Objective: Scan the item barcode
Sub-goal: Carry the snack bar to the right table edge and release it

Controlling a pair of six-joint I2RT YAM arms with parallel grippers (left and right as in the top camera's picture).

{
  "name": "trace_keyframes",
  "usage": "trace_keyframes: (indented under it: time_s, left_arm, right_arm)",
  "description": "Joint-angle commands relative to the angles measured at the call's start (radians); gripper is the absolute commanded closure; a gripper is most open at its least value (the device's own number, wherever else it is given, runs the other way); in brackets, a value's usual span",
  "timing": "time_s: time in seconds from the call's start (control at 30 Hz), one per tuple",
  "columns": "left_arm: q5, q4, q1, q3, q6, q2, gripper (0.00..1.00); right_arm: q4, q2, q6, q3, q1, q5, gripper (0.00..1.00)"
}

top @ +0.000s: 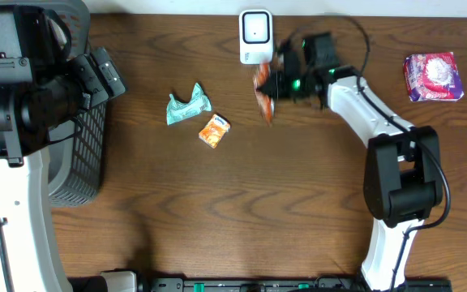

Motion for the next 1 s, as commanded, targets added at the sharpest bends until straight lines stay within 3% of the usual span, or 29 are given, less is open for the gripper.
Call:
trace_keyframes:
  time_s: [0.0,0.27,0.43,0.53,0.8,0.9,0.97]
  left_arm:
    - [-0.009,0.0,0.003,-0.005,0.013,0.004,0.02]
    - [-0.008,0.0,0.003,-0.005,0.013,0.004,0.02]
    - [-0.009,0.0,0.003,-0.005,0.013,0.004,0.02]
    - [-0.009,0.0,0.003,-0.005,0.013,0.004,0.02]
    - [-0.009,0.0,0.003,-0.005,0.013,0.003,0.02]
    - [-0.008,0.0,0.003,-0.005,0.013,0.003,0.02]
    - [-0.008,0.0,0.003,-0.005,0.013,0.003,0.02]
  right_arm:
    - [0.214,0.001,0.236,0.029,0.0,-0.168,0.99]
    - [0.728,0.094,0.629,0.029,-0.002,-0.13,0.99]
    - [0.852,0.201,0.814,0.034,-0.023,-0.147,0.99]
    - [0.937,0.242,0.83,0.038,-0.043,-0.2,0.99]
    - [0.918,0.135,0.76,0.038,-0.146,-0.229,0.99]
    - [0.776,0.064,0.692,0.038,-0.219,-0.229,0.99]
    - [0.58,0.013,0.573,0.038,-0.279,-0.204,0.99]
